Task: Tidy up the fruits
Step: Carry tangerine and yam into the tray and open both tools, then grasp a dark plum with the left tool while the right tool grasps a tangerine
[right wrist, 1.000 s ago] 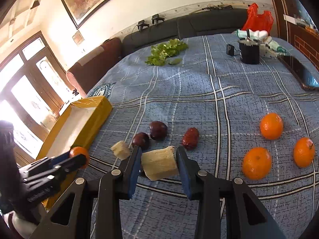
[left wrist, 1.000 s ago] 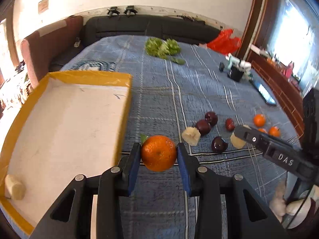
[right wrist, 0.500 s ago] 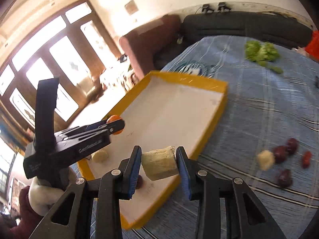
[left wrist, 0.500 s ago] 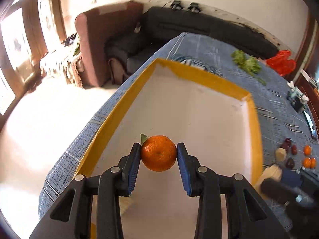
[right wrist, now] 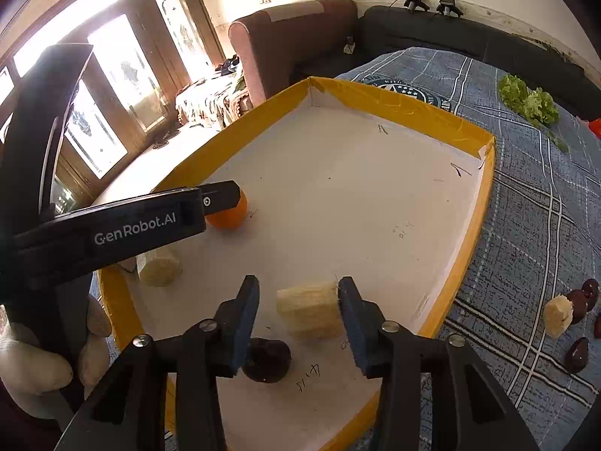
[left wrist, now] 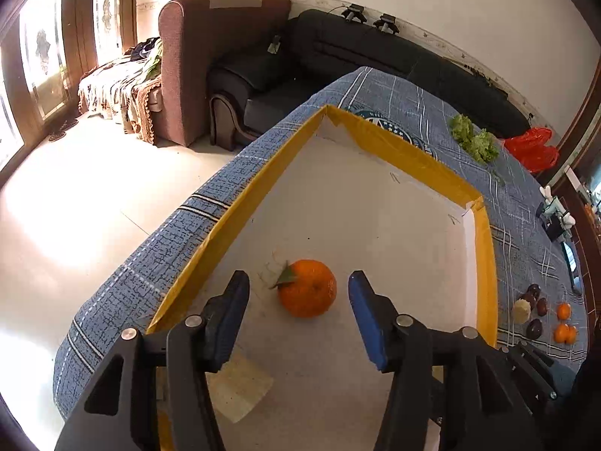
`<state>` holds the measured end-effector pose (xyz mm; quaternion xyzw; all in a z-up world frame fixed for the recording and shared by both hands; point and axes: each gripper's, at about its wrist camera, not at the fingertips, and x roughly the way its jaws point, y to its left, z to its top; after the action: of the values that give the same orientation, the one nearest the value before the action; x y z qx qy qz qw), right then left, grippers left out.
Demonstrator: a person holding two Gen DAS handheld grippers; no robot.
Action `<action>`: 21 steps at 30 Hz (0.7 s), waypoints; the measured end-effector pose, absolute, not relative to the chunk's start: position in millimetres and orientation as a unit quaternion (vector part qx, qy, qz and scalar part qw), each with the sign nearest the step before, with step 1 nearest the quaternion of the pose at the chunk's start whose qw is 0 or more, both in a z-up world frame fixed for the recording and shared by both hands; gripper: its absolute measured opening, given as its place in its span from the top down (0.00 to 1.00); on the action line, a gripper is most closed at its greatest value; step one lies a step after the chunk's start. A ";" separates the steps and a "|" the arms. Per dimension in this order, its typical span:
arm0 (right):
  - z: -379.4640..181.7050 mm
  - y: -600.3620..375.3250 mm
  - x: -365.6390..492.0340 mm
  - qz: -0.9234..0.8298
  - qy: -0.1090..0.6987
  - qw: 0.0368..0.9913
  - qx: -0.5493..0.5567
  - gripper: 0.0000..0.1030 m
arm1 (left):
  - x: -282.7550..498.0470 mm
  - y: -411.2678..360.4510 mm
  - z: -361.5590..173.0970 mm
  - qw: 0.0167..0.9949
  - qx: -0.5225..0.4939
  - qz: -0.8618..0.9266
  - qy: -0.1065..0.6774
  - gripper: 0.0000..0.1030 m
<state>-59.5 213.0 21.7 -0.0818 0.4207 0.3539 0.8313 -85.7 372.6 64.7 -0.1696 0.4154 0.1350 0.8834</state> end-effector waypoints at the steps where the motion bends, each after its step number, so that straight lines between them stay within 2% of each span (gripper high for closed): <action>1: 25.4 210.4 -61.5 0.356 0.415 0.833 -0.079 0.41 | -88.6 373.1 69.9 0.886 -0.171 0.136 0.409 0.39; 3: 35.7 204.6 -64.0 0.358 0.403 0.839 -0.076 0.40 | -98.6 373.2 82.8 0.892 -0.175 0.138 0.392 0.35; 11: 78.8 169.7 -70.6 0.344 0.369 0.862 -0.048 0.39 | -136.6 365.0 117.6 0.906 -0.187 0.147 0.350 0.32; 13: 104.1 153.2 -67.6 0.339 0.346 0.874 -0.028 0.39 | -144.8 354.7 126.5 0.911 -0.184 0.140 0.340 0.28; 16: 127.9 120.5 -71.3 0.336 0.325 0.884 0.001 0.30 | -151.2 334.1 135.5 0.918 -0.176 0.120 0.334 0.25; 21: 102.7 36.4 -74.1 0.281 0.341 0.897 0.030 0.28 | -142.9 272.3 132.7 0.924 -0.144 0.056 0.350 0.23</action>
<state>-74.1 36.4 102.7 0.0303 0.3408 0.2806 0.8968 -142.9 272.3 132.7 -0.1442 0.3505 0.0563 0.9237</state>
